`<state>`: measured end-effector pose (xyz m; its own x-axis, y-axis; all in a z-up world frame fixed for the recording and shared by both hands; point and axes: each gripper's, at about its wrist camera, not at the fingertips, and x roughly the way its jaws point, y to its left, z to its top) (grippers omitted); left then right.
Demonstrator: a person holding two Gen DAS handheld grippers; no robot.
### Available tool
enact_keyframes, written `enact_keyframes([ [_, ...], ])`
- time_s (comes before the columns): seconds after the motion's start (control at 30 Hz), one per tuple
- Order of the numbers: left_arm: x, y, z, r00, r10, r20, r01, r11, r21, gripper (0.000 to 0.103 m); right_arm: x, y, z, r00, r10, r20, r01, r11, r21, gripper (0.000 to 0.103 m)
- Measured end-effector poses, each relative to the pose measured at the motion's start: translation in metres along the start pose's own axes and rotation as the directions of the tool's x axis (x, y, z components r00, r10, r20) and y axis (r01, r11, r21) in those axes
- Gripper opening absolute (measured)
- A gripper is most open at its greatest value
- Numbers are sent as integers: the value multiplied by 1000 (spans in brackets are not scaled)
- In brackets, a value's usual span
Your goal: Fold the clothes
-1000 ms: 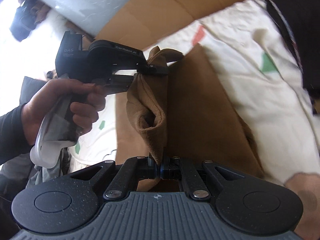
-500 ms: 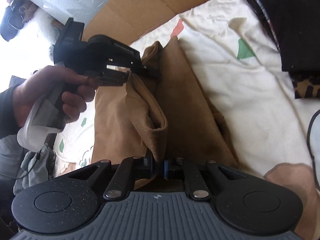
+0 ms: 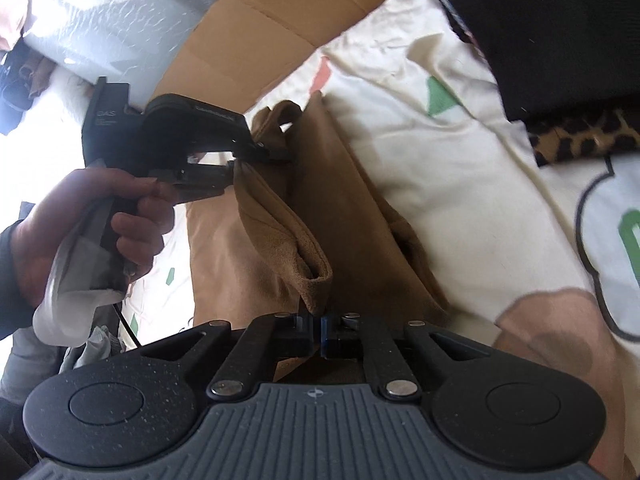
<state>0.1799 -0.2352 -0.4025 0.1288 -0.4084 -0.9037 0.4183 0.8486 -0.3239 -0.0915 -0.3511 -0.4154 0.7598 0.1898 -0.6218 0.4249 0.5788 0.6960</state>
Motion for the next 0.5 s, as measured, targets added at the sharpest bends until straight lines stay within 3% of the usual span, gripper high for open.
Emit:
enact_keyframes([
  [0.3,17,-18,-8,999,40,21,-40,999,17,11,2,-25,-6,1000,-20,-7,20,995,100,0],
  [0.5,15,-18,-5,999,23,38,-23,1000,-17,10,4,-32,-8,1000,-16,-9,17,991,135,0],
])
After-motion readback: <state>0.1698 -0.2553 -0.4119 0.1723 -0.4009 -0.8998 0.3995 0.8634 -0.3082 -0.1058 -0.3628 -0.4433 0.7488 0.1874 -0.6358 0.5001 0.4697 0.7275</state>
